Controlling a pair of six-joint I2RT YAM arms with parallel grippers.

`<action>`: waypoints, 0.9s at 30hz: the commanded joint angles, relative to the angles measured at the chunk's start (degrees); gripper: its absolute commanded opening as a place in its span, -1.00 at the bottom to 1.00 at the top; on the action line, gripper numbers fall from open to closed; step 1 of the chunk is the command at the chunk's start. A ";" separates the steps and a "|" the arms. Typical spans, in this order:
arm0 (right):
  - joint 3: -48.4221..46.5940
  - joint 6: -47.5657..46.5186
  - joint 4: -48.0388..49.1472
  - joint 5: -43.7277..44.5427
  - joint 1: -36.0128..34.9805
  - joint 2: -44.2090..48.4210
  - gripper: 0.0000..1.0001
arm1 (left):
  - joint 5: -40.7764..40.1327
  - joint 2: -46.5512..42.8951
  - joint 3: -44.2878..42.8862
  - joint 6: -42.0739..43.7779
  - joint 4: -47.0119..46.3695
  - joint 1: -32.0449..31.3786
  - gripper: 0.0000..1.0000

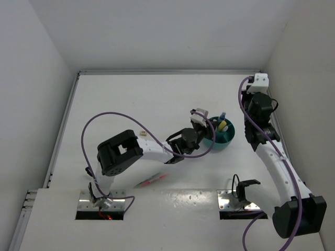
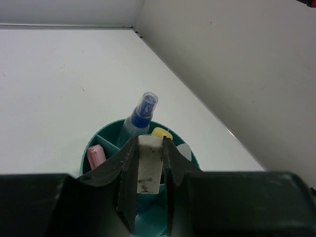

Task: Sort the stationery into containers
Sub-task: Place the stationery in the storage box.

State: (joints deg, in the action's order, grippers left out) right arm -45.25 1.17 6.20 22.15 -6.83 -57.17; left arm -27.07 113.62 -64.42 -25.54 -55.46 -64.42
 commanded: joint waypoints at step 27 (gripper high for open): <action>0.52 0.85 3.56 0.26 0.33 1.18 -1.00 | -2.37 3.62 1.23 -5.75 -3.25 -2.46 -0.81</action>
State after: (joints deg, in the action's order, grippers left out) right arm -44.91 1.32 7.22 22.26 -6.83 -57.01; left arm -27.90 116.68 -63.83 -29.89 -55.81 -65.78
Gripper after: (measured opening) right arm 0.002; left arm 0.262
